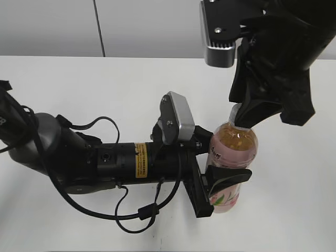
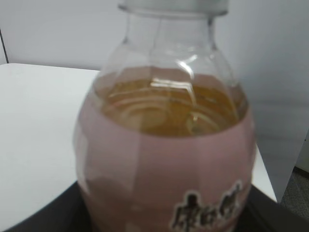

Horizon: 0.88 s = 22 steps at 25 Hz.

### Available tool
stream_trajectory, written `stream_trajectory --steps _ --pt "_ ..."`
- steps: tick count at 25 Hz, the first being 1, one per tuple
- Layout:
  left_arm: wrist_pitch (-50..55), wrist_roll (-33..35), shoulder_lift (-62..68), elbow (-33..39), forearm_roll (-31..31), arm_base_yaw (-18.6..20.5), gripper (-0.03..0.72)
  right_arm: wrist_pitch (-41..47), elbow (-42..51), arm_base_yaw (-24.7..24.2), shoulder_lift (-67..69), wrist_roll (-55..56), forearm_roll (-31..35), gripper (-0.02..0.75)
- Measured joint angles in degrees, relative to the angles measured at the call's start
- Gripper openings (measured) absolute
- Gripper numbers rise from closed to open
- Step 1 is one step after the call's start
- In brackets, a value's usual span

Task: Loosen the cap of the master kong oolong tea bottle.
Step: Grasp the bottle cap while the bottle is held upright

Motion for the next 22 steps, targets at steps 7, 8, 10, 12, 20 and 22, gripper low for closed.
stream_trajectory --steps 7,8,10,12,20,22 --pt "0.0 0.0 0.0 0.0 0.0 0.0 0.401 0.0 0.0 0.0 -0.1 10.5 1.8 0.51" --pt "0.0 0.0 0.0 0.0 0.0 0.0 0.401 0.0 -0.1 0.0 -0.1 14.8 1.9 0.544" --pt "0.0 0.0 0.0 0.0 0.0 0.0 0.401 0.1 -1.2 0.0 -0.2 24.7 1.9 0.571" --pt "0.0 0.0 0.0 0.0 0.0 0.0 0.401 0.1 -3.3 0.0 -0.2 35.9 1.6 0.573" --pt "0.0 0.0 0.0 0.0 0.1 0.0 0.401 0.1 -5.6 0.0 -0.7 72.7 -3.6 0.573" --pt "0.0 0.0 0.0 0.0 0.1 0.0 0.4 0.1 -3.6 0.0 -0.7 73.8 -3.6 0.573"
